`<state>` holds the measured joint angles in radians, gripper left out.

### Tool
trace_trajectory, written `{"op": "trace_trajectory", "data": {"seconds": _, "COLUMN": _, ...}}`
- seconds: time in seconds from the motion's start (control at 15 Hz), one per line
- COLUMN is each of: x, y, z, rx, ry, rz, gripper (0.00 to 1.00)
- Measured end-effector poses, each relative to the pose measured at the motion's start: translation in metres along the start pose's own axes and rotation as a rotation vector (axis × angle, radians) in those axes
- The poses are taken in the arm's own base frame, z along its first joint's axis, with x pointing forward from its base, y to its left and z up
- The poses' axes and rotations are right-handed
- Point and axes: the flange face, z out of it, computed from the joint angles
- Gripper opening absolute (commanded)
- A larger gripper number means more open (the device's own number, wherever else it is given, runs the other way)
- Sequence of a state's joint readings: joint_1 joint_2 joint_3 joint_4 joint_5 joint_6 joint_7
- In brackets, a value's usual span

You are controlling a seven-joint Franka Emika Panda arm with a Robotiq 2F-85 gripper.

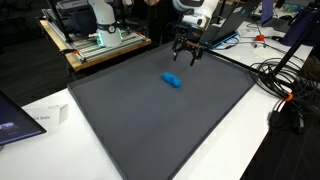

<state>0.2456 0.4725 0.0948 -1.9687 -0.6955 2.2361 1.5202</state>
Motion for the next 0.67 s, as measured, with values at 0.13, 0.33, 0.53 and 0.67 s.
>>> {"op": "trace_trajectory", "data": {"seconds": 0.13, "x": 0.013, "y": 0.000, "z": 0.001, "rx": -0.032, "ry": -0.031, "rz": -0.038, "gripper": 1.00}}
{"op": "trace_trajectory", "data": {"seconds": 0.33, "x": 0.031, "y": -0.002, "z": 0.000, "rx": -0.071, "ry": -0.069, "rz": -0.102, "gripper": 1.00}}
{"op": "trace_trajectory", "data": {"seconds": 0.53, "x": 0.052, "y": -0.003, "z": -0.004, "rx": -0.070, "ry": -0.100, "rz": -0.164, "gripper": 1.00}}
{"op": "trace_trajectory", "data": {"seconds": 0.67, "x": 0.067, "y": -0.001, "z": -0.006, "rx": -0.064, "ry": -0.112, "rz": -0.205, "gripper": 1.00}}
